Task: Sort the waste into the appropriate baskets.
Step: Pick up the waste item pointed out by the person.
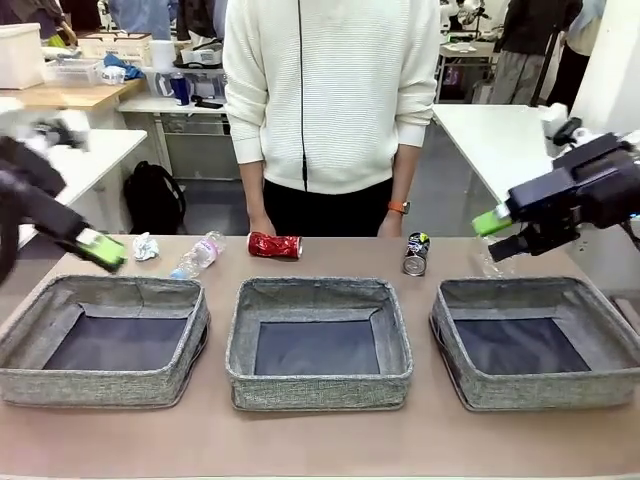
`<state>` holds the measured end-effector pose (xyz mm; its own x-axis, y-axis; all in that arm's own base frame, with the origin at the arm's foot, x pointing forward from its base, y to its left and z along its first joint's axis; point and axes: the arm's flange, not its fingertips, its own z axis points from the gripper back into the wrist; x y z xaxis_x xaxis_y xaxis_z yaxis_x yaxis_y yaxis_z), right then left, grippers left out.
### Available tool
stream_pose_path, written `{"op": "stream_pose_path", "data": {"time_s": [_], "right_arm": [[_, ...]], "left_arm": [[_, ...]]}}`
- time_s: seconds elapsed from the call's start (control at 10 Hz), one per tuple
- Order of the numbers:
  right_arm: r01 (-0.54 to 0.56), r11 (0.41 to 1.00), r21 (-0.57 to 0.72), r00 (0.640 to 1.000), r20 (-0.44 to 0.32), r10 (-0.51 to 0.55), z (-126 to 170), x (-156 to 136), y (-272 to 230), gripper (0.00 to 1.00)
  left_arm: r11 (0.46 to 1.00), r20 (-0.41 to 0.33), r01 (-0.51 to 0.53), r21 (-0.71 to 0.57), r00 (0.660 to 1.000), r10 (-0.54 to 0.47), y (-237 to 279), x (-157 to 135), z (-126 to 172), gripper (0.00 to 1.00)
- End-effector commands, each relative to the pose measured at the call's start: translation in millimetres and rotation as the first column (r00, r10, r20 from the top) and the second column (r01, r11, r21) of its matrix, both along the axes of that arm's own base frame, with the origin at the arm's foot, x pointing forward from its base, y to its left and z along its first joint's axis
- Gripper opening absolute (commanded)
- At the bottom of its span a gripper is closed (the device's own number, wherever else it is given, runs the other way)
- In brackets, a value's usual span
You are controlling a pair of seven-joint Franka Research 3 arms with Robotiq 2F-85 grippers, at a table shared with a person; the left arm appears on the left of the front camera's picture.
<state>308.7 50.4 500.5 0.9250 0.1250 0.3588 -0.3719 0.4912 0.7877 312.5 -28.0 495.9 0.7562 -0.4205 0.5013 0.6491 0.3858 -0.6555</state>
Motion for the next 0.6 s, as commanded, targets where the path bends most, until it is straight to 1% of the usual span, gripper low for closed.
{"op": "stream_pose_path", "data": {"time_s": [0.0, 0.1, 0.2, 0.3, 0.4, 0.5], "right_arm": [[0.215, 0.930, 0.299, 0.970, -0.179, -0.166, -35, -31, -43, 1.00], [0.310, 0.893, 0.326, 0.945, -0.206, -0.253, -45, -41, -73, 1.00], [0.384, 0.856, 0.346, 0.921, -0.212, -0.328, -51, -49, -101, 1.00], [0.449, 0.829, 0.333, 0.892, -0.217, -0.396, -54, -55, -124, 1.00], [0.515, 0.810, 0.281, 0.855, -0.230, -0.464, -60, -58, -145, 1.00], [0.536, 0.798, 0.275, 0.844, -0.213, -0.492, -63, -61, -157, 1.00]], "left_arm": [[0.958, -0.026, -0.218, -0.186, 0.976, 0.217, 58, -30, -30, 1.00], [0.913, -0.082, -0.328, -0.243, 0.945, 0.318, 89, -47, -47, 1.00], [0.871, -0.114, -0.395, -0.293, 0.919, 0.378, 109, -60, -60, 1.00], [0.805, -0.153, -0.469, -0.364, 0.882, 0.445, 125, -70, -74, 1.00], [0.740, -0.212, -0.535, -0.406, 0.843, 0.494, 137, -76, -85, 1.00], [0.715, -0.232, -0.548, -0.433, 0.835, 0.499, 144, -84, -90, 1.00]]}}
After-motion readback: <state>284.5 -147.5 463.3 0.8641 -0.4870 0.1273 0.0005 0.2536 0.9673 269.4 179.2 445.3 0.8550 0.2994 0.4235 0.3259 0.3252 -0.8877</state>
